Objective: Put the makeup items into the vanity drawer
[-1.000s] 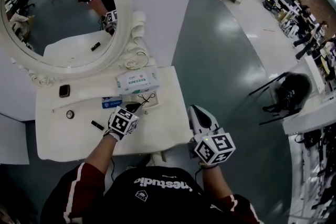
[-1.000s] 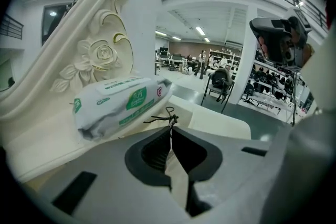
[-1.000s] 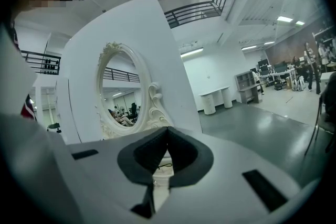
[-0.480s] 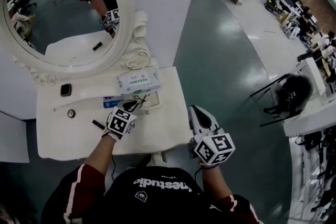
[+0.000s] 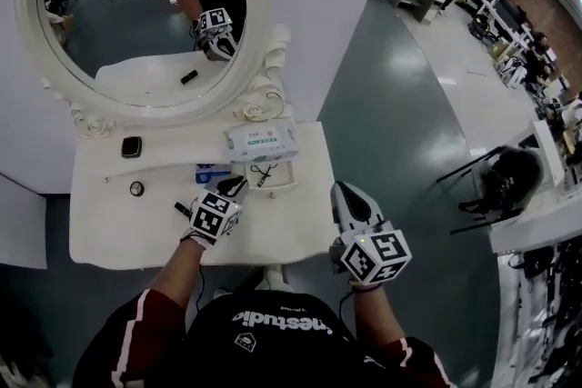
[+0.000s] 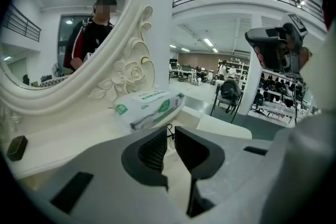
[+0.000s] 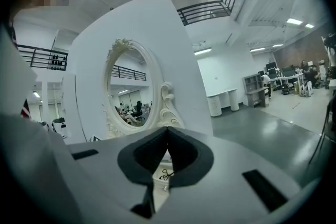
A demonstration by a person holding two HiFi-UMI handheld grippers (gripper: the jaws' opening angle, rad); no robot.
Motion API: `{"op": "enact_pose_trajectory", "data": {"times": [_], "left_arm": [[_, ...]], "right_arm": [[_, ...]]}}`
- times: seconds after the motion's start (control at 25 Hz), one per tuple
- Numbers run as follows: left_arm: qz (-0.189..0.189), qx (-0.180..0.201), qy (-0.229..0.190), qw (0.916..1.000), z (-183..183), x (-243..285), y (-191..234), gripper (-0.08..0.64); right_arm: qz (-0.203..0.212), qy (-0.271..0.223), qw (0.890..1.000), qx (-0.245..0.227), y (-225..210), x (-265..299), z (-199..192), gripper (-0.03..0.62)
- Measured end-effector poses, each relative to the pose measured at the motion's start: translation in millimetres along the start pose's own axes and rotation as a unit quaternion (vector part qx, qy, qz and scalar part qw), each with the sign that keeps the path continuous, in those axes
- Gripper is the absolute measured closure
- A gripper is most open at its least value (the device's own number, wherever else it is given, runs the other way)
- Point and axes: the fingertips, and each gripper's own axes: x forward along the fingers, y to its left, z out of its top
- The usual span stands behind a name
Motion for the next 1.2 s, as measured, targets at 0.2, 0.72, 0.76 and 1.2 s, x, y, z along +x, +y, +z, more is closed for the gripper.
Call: {"op": "enact_pose_trajectory", "data": {"times": [0.2,0.72,0.76,1.2], "left_arm": [[0.011,-0.003,-0.016,0.9998,-3.1,-32.5,12.6,0.512],[0.06,-0.041,-0.077,0.9944,-12.7,-143.5,56.1,0.512],[0.063,-0.044,-0.083,0.9935,-12.6,-151.0,58.6,0.512],[0.084,-0.059,-0.149,0.9836,3.7,-241.3,71.9,0.512]], "right_arm": [[0.016,-0.002,1.0,-0.014,31.3,11.6,6.2,0.589],[0.059,-0.002,0.998,-0.031,113.9,31.3,7.0,0.589],[0.061,0.0,0.998,-0.032,119.1,32.2,4.9,0.589],[0.071,-0.005,0.997,-0.029,176.3,40.5,0.2,0.589]]}}
